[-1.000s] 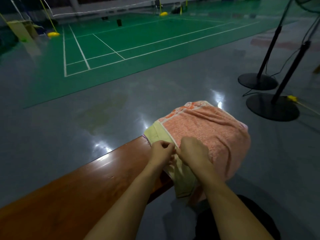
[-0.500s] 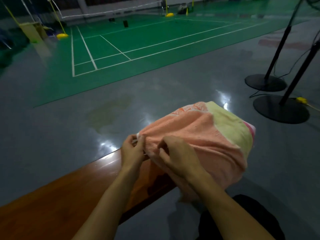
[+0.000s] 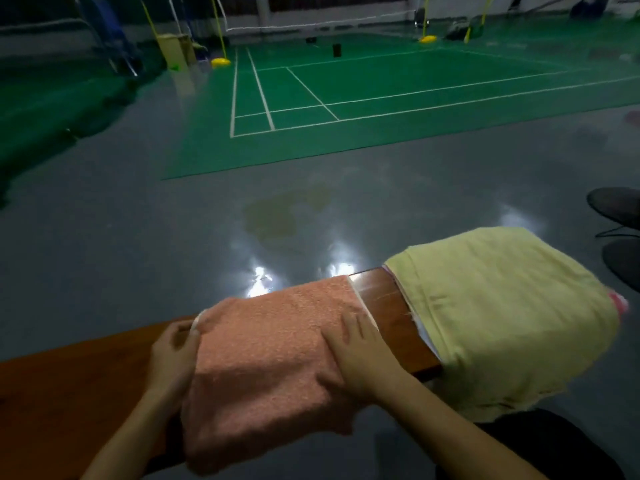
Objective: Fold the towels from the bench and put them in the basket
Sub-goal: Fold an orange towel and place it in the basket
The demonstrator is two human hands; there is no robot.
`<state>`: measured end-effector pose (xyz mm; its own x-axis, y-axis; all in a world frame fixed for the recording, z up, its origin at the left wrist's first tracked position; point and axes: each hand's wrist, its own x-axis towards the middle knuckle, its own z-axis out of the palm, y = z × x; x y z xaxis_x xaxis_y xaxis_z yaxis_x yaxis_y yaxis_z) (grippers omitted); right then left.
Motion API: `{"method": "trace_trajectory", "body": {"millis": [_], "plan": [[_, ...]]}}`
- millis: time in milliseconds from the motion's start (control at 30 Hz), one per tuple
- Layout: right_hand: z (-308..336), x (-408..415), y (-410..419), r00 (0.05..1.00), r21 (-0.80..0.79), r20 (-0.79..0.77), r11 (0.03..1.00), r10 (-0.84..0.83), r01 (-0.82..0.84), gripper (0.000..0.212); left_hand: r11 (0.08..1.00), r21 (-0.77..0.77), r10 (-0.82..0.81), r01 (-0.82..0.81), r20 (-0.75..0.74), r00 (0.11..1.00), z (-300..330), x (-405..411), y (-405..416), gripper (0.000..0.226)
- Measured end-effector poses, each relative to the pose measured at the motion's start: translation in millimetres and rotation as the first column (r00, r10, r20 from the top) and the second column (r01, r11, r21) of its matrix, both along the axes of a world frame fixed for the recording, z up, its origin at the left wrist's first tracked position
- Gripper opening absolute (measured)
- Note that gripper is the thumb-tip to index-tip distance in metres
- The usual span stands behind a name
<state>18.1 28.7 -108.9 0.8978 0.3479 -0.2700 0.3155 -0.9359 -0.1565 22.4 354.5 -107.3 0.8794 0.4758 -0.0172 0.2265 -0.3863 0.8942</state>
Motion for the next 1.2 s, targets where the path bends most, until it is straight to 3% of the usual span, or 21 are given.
{"method": "trace_trajectory", "body": {"millis": [167, 267, 367, 467, 533, 600, 733, 933, 1033, 1133, 1200], "plan": [[-5.1, -5.8, 47.0, 0.999, -0.015, -0.015, 0.999, 0.031, -0.032, 0.098, 0.993, 0.108, 0.061, -0.056, -0.041, 0.997, -7.3, -10.9, 46.0, 0.025], [8.0, 0.3, 58.2, 0.999, -0.039, 0.048, 0.999, 0.019, -0.017, 0.082, 0.971, 0.227, 0.118, -0.081, -0.152, 0.981, -10.1, -11.9, 59.8, 0.038], [12.1, 10.0, 69.0, 0.981, 0.008, 0.189, 0.999, -0.041, 0.040, 0.072, 0.792, 0.611, 0.145, -0.015, -0.164, 0.976, -7.0, -21.3, 53.5, 0.035], [3.7, 20.6, 84.7, 0.988, -0.013, 0.154, 1.000, 0.027, -0.025, 0.085, 0.603, 0.782, -0.078, 0.158, -0.139, 0.987, -12.6, -20.9, 33.0, 0.054], [-6.0, 21.2, 95.2, 0.990, 0.006, 0.119, 0.997, 0.072, -0.073, 0.083, 0.522, 0.778, -0.195, 0.349, -0.289, 0.937, -25.4, -17.5, 24.4, 0.075], [-17.7, 17.2, 98.6, 0.991, 0.049, 0.130, 0.998, 0.034, -0.040, 0.079, 0.496, 0.721, -0.250, 0.484, -0.416, 0.875, -39.9, -16.8, 22.3, 0.085], [-26.8, 19.8, 76.0, 0.970, 0.077, 0.163, 0.983, -0.180, 0.169, 0.082, 0.462, 0.723, -0.263, 0.513, -0.440, 0.858, -41.0, -19.2, 29.8, 0.088], [-11.5, 20.1, 39.5, 0.943, 0.032, 0.161, 0.956, -0.291, 0.290, 0.080, 0.513, 0.758, -0.094, 0.402, -0.416, 0.905, -29.4, -31.6, 49.6, 0.092], [4.5, 9.5, 21.1, 0.919, -0.009, 0.203, 0.938, -0.338, 0.347, 0.059, 0.536, 0.785, -0.045, 0.311, -0.341, 0.939, -21.8, -41.3, 60.2, 0.065], [5.4, 6.5, -4.6, 0.906, -0.007, 0.192, 0.923, -0.376, 0.385, 0.042, 0.658, 0.730, -0.016, 0.185, -0.231, 0.973, -16.1, -52.5, 67.1, 0.035], [5.7, 9.0, -12.6, 0.906, 0.055, 0.098, 0.911, -0.412, 0.408, 0.040, 0.792, 0.587, -0.012, 0.169, -0.261, 0.965, -9.8, -56.3, 65.3, 0.032]]}}
